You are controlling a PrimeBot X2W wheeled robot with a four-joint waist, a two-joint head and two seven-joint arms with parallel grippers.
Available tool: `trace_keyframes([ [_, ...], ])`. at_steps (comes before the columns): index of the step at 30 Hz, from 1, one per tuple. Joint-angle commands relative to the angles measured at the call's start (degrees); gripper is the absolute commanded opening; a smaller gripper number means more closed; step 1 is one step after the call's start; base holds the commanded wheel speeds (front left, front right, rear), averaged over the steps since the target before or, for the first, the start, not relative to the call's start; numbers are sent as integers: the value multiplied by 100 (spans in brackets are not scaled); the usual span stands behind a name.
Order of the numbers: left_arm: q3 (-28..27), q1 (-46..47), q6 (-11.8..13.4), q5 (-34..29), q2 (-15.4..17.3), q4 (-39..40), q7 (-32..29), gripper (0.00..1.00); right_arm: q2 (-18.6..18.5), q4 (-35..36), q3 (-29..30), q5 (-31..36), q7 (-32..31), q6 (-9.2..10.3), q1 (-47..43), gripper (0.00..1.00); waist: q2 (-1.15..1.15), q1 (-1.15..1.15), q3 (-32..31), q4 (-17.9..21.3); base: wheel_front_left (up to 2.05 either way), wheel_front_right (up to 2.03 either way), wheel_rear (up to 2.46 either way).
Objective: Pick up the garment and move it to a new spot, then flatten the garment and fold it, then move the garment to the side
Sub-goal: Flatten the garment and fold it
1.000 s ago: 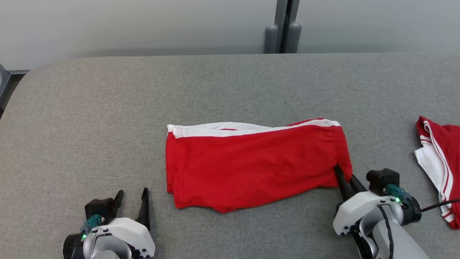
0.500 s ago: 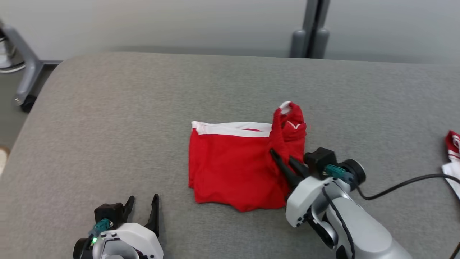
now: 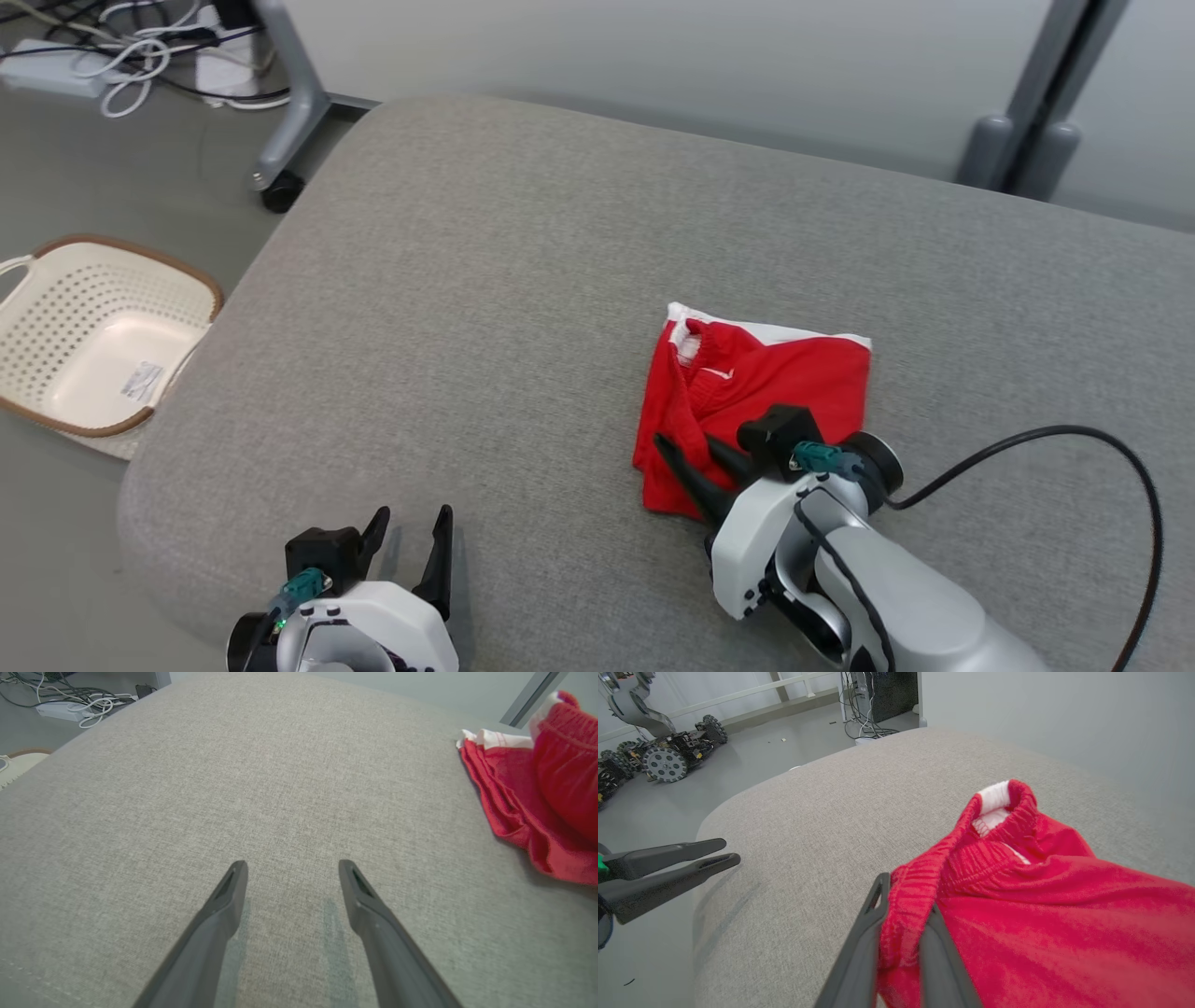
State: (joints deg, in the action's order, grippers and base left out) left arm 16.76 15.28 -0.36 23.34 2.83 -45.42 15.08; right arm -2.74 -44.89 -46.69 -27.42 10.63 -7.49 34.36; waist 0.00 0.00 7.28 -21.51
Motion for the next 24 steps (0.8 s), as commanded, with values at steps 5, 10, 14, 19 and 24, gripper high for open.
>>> trace_keyframes([
  [5,50,-7,187,-31,15,200,8,100,-48,-183,167,-143,311,1,210,100,0,0,48,-103,0,0,0],
  [10,-142,28,291,-214,21,453,8,100,-47,-346,604,21,450,1,282,100,0,0,71,228,0,0,0],
  [14,-366,15,286,-448,19,747,7,100,-43,-169,1497,376,464,0,110,100,0,0,88,581,0,0,0],
  [19,-589,-69,246,-690,25,1031,7,100,-37,257,2466,1064,461,0,-311,100,0,0,93,1018,0,0,0],
  [24,-787,-156,205,-896,22,1121,8,100,-34,532,3170,1398,461,0,-776,100,0,0,52,1419,0,0,0],
])
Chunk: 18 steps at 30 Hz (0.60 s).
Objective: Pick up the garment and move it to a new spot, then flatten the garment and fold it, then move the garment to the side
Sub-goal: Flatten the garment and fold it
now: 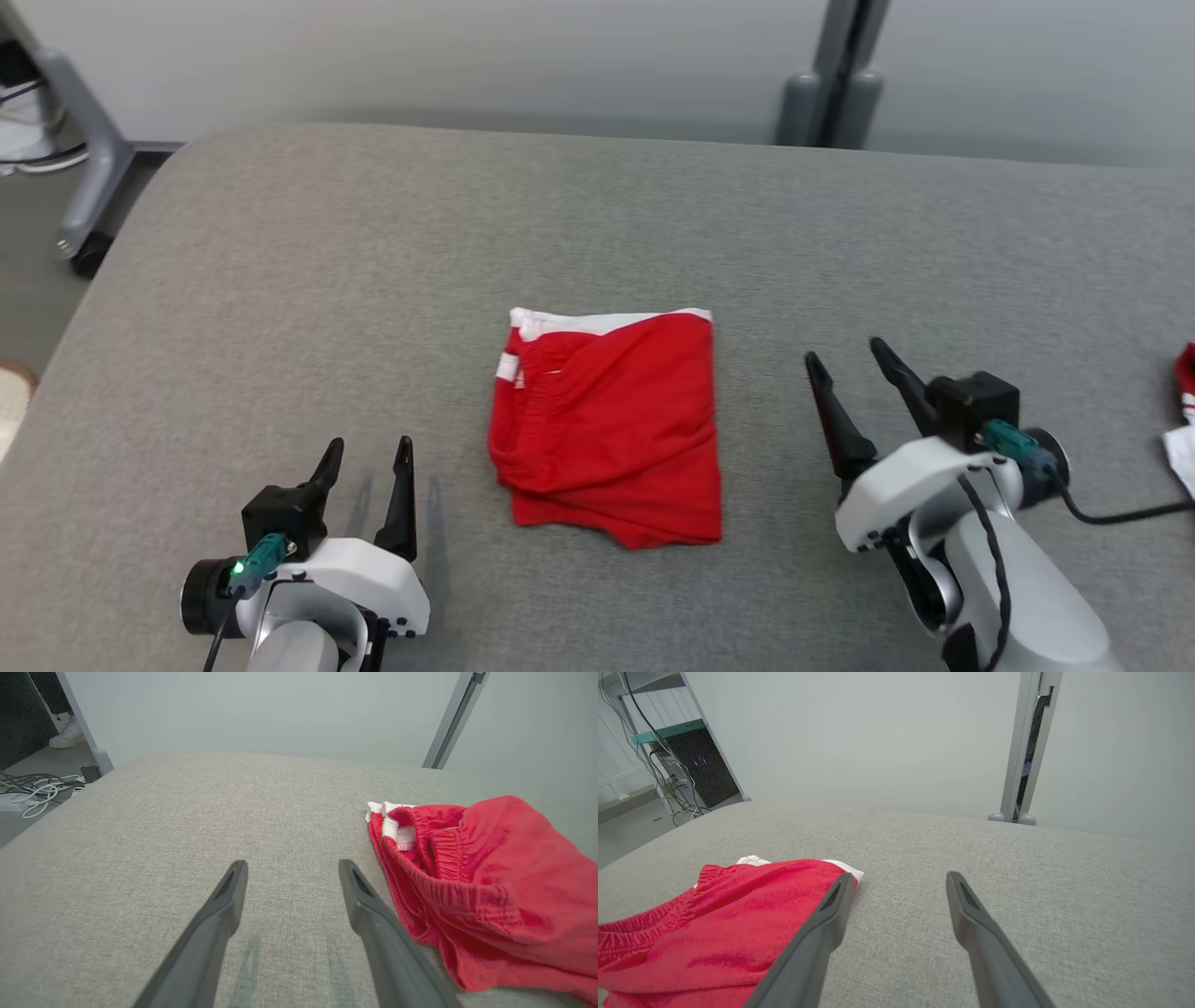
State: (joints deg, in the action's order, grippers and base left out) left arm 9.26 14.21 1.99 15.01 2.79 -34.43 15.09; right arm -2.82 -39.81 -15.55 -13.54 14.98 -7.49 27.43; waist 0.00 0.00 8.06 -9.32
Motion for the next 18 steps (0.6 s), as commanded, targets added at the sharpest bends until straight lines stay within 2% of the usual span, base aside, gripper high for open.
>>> trace_keyframes([
  [1,-75,-70,-23,-94,27,27,7,100,-25,80,155,85,26,0,-171,100,0,0,-39,267,0,0,0],
  [9,-356,-279,-48,-333,29,157,7,100,-28,507,542,79,27,0,-875,100,0,0,-191,663,0,0,0],
  [18,-647,-679,-79,-585,30,326,6,100,-27,710,642,-183,27,0,-1433,100,0,0,-487,895,0,0,0],
])
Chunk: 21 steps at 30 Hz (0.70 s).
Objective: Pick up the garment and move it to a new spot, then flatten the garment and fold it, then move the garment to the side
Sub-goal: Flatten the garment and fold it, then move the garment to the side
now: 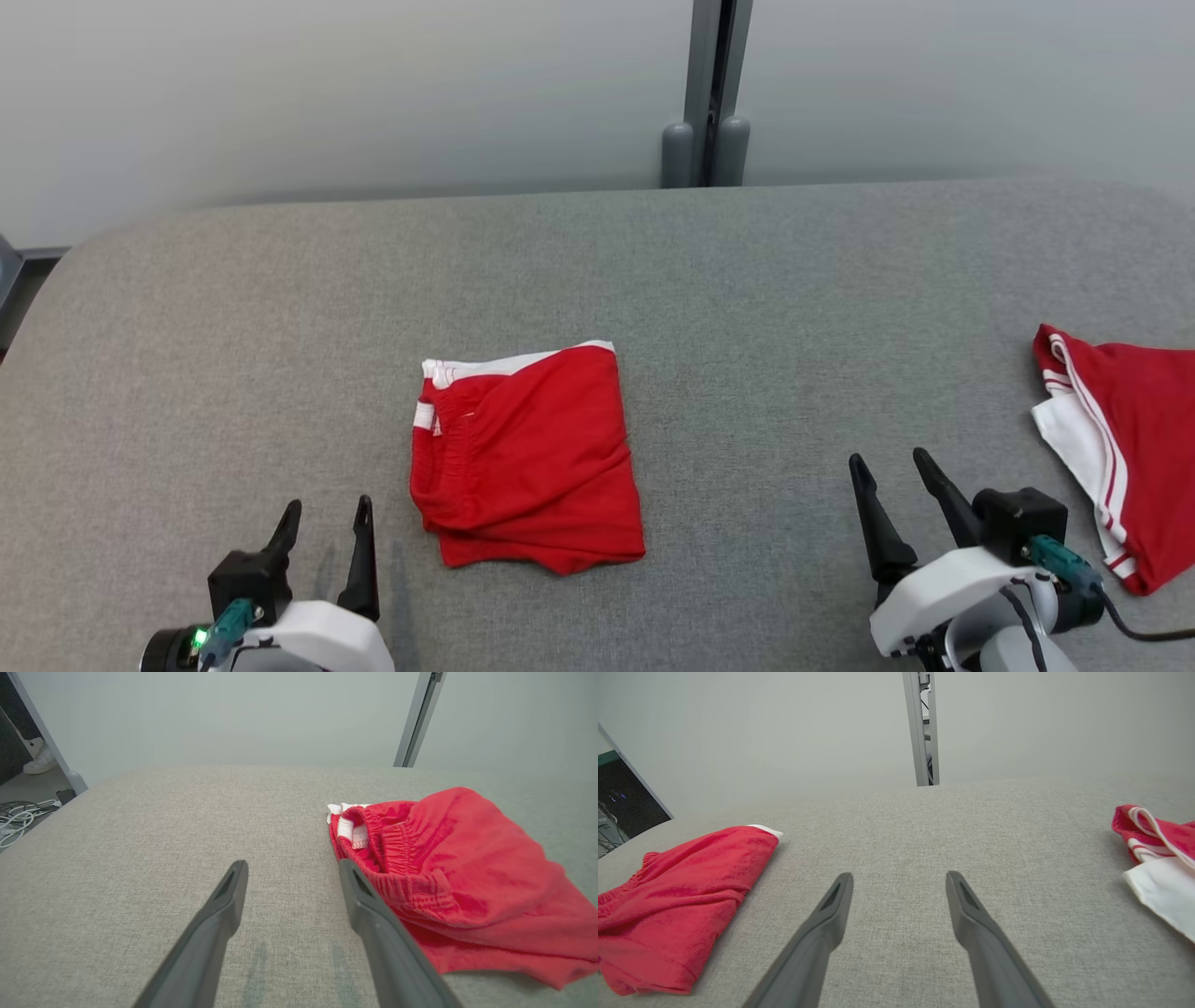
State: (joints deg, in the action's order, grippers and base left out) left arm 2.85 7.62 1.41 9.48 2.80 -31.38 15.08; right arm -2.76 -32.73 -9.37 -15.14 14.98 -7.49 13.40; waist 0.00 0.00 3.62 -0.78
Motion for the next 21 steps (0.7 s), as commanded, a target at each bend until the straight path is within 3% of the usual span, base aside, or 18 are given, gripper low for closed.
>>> trace_keyframes([
  [1,-44,-69,-25,-49,27,29,7,100,-34,10,18,-10,27,0,-69,100,0,0,-82,62,0,0,0],
  [12,-213,-464,-85,-148,26,107,8,100,-33,25,50,21,27,0,-328,100,0,0,-282,78,0,0,0],
  [21,59,-166,-125,15,27,217,8,100,-35,12,-372,-101,28,0,27,100,0,0,159,-269,0,0,0],
])
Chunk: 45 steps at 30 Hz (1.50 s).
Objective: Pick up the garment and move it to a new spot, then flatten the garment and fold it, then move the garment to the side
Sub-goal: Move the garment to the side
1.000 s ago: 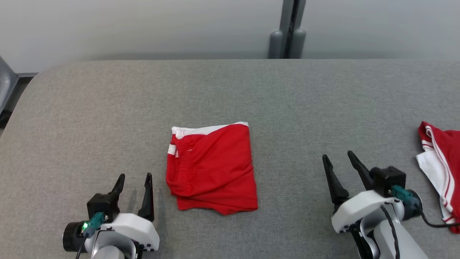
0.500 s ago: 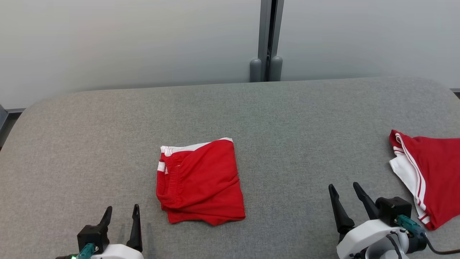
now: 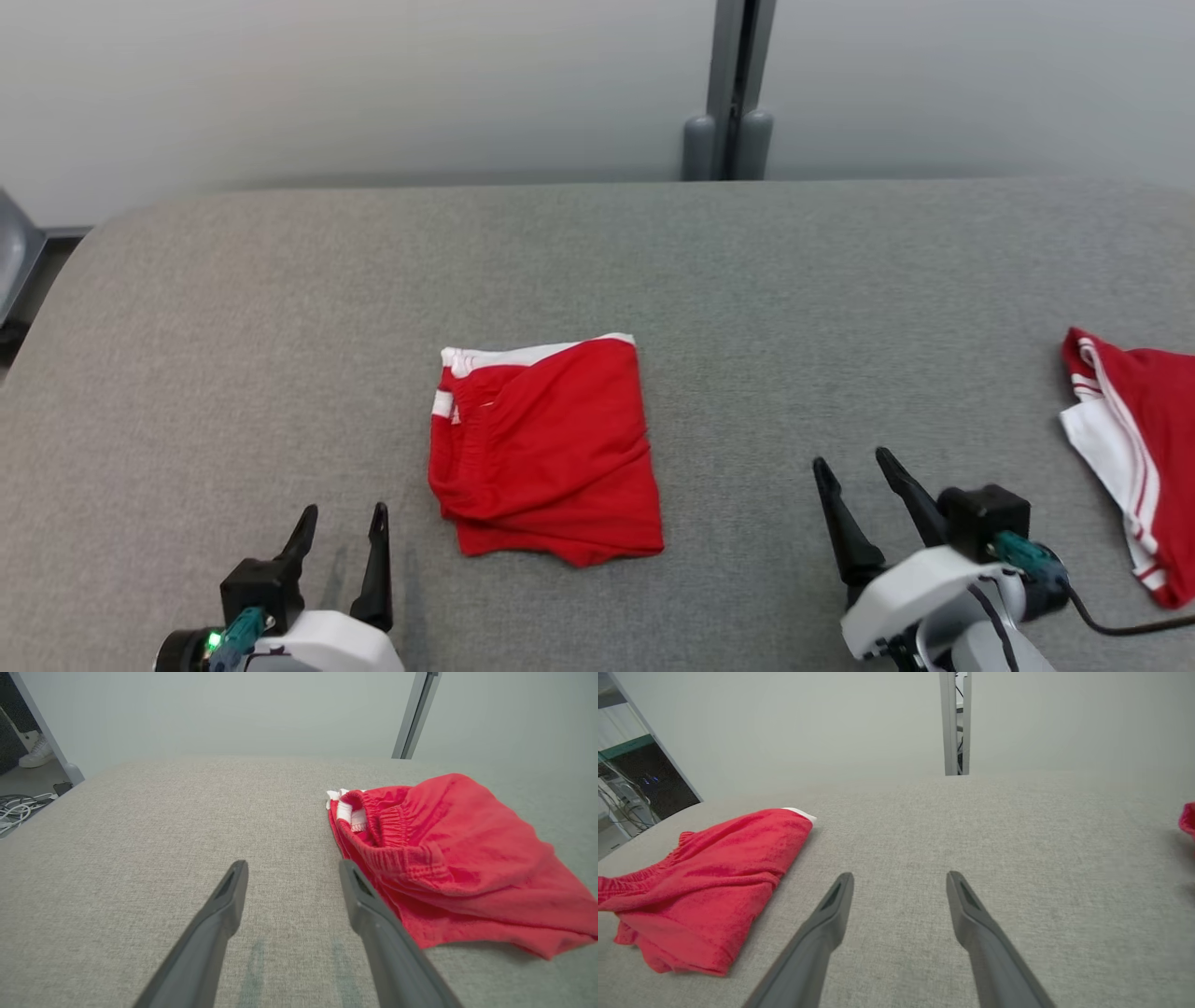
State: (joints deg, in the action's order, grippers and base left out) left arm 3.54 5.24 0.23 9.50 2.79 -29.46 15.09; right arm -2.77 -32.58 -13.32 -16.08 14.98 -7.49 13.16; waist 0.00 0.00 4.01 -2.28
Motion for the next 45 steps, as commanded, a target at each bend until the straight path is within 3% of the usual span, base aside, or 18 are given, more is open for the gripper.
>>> trace_keyframes([
  [1,50,118,-21,31,26,29,6,100,-32,-22,-68,-35,28,0,126,100,0,0,198,-196,0,0,0],
  [11,557,394,55,307,26,-21,7,100,-38,-646,-1009,-808,27,0,1054,100,0,0,711,-1147,0,0,0],
  [20,621,424,88,406,23,-15,7,100,-40,-1694,-1523,-1422,27,0,1658,100,0,0,838,-1589,0,0,0],
  [21,619,421,91,405,23,-9,7,100,-32,-1798,-1585,-1458,15,-1,1703,49,0,0,838,-1597,0,0,0],
  [22,611,422,93,405,24,-5,6,100,-29,-1859,-1624,-1515,11,-1,1728,32,0,0,837,-1595,0,0,0],
  [23,608,435,93,403,25,3,7,100,-28,-1906,-1668,-1540,12,-1,1739,0,0,0,832,-1582,0,0,0],
  [24,599,439,103,394,24,11,7,100,-30,-1953,-1709,-1572,12,-1,1756,0,0,0,820,-1553,0,0,0],
  [28,565,430,60,303,27,25,7,100,-53,-1876,-1578,-1562,14,1,1875,0,0,0,747,-1293,0,0,0],
  [33,515,425,18,242,28,29,7,100,-39,-1683,-1309,-1423,15,1,1707,0,0,0,629,-666,0,0,0],
  [45,463,671,-104,29,25,12,6,100,-34,-1186,-1171,-1336,15,0,1281,0,0,0,625,1561,0,0,0],
])
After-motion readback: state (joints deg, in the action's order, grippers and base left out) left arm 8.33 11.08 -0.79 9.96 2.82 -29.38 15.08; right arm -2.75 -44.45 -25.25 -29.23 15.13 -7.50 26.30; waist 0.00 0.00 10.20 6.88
